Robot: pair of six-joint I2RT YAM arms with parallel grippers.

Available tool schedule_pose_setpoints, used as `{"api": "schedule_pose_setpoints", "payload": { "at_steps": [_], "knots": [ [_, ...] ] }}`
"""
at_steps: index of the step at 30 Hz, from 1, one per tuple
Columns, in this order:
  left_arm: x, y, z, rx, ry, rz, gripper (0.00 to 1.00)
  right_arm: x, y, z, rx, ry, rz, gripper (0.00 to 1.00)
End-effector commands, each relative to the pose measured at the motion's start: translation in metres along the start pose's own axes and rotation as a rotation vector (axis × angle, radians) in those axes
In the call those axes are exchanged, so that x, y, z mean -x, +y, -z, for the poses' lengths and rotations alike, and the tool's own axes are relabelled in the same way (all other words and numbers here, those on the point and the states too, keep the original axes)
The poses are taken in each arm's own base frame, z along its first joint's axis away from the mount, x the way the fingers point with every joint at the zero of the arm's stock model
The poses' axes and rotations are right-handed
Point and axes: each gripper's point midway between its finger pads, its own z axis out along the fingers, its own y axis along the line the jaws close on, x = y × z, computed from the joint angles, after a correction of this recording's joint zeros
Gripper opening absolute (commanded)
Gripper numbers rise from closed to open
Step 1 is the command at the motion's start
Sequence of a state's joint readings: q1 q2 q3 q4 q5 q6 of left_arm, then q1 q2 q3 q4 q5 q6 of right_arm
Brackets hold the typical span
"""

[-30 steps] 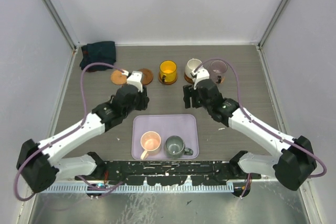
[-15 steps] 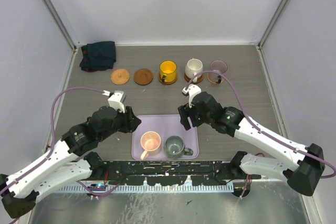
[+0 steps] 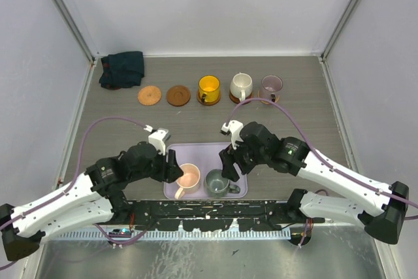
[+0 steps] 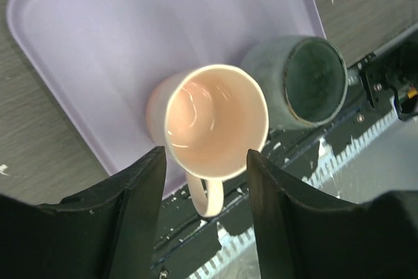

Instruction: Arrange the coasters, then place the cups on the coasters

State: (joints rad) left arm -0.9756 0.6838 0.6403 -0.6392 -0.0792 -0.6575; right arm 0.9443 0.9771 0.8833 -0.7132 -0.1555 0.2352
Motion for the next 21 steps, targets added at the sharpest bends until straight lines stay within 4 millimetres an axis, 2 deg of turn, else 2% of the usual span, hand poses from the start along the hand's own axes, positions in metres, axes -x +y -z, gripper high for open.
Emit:
{"api": "schedule_pose_setpoints", "payload": {
  "at_steps": [1,5,11,21],
  "knots": [
    [-0.004,-0.02,0.013,-0.073,0.026,0.005,0.55,0.001,0.02,0.018,0.048,0.039,-0.014,0.77],
    [-0.018,-0.021,0.017,-0.084,0.059,0.018,0.6,-0.017,0.022,0.019,0.017,0.11,-0.016,0.79],
    [-0.042,-0.014,0.011,-0.068,0.096,0.031,0.61,-0.042,0.017,0.01,-0.023,0.156,-0.042,0.79],
    [-0.065,-0.002,-0.012,0.032,0.12,-0.017,0.63,-0.043,0.016,-0.007,-0.036,0.107,-0.097,0.79]
  ]
}}
